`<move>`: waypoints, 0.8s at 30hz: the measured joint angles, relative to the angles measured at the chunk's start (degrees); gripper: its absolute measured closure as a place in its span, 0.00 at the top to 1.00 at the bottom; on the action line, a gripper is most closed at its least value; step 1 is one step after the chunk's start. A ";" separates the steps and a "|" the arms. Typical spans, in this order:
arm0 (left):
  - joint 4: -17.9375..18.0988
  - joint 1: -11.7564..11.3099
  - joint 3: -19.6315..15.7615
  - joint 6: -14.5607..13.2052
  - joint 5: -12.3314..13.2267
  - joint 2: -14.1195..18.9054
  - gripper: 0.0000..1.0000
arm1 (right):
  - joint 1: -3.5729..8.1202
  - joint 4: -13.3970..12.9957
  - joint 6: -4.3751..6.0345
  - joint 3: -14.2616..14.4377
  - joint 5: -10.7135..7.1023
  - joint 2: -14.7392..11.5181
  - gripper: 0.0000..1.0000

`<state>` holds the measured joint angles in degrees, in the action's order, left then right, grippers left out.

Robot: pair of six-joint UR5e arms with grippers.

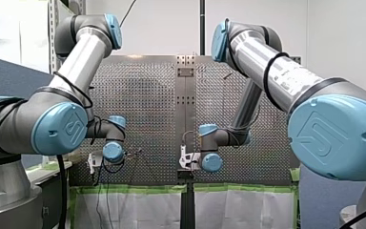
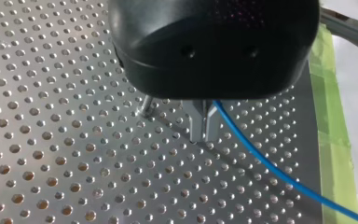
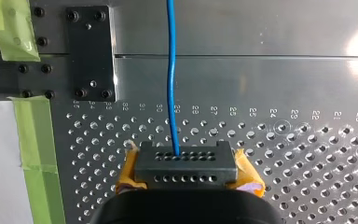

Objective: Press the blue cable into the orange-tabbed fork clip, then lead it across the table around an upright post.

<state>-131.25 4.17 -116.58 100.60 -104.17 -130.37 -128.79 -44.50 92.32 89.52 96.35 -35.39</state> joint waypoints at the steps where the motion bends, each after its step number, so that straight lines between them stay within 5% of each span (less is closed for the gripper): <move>1: -0.06 -0.01 0.03 -0.01 0.08 0.00 0.01 | 0.00 0.01 0.00 0.00 -0.01 0.00 0.00; 24: -2.45 -0.16 0.21 0.30 2.16 -0.29 0.01 | 0.15 -0.23 -0.33 0.01 0.06 0.05 0.00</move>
<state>-133.69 4.01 -116.37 100.89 -102.01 -130.65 -128.64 -44.73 91.99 89.53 96.41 -35.34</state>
